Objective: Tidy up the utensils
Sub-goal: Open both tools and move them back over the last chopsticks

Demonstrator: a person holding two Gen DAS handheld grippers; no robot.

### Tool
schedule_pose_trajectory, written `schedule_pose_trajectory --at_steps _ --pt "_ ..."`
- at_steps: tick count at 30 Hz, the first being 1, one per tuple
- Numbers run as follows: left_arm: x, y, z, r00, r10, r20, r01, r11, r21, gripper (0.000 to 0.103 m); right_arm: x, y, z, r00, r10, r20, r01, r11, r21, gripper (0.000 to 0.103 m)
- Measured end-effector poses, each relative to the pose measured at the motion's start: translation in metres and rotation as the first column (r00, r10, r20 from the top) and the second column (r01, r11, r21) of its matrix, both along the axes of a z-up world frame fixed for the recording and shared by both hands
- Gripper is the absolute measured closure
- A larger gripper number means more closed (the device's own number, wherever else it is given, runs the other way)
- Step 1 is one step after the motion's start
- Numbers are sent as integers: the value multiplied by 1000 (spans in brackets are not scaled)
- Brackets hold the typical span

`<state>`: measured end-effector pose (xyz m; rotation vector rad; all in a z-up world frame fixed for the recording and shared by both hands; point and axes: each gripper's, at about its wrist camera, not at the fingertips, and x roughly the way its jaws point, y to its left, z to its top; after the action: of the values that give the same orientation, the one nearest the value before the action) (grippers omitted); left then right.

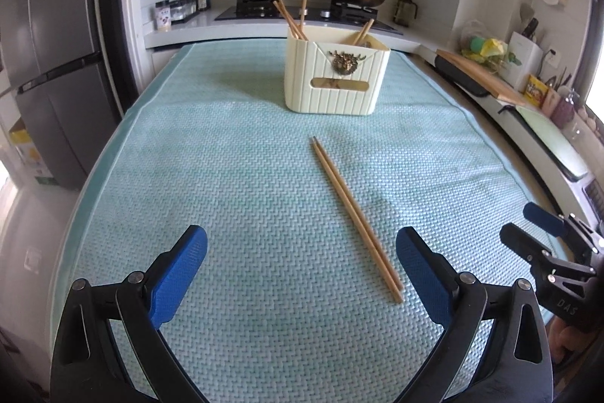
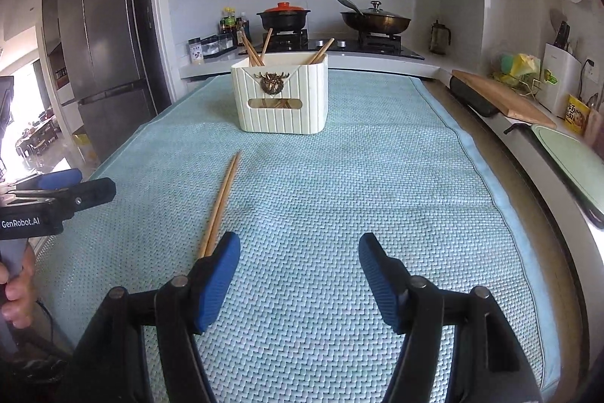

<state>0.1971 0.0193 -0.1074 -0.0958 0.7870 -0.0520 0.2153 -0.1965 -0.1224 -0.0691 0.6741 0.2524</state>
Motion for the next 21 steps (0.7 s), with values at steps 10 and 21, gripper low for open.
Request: schedule_pose_trajectory --at_steps 10,21 --pt "21 -1 -36 996 -11 -92 3 996 -84 3 -1 -2 -19 999 -4 -50 4 1000 16 36" --pt "89 -36 -70 989 -21 -147 33 996 82 3 6 -9 -23 998 -8 -67 10 1000 26 36"
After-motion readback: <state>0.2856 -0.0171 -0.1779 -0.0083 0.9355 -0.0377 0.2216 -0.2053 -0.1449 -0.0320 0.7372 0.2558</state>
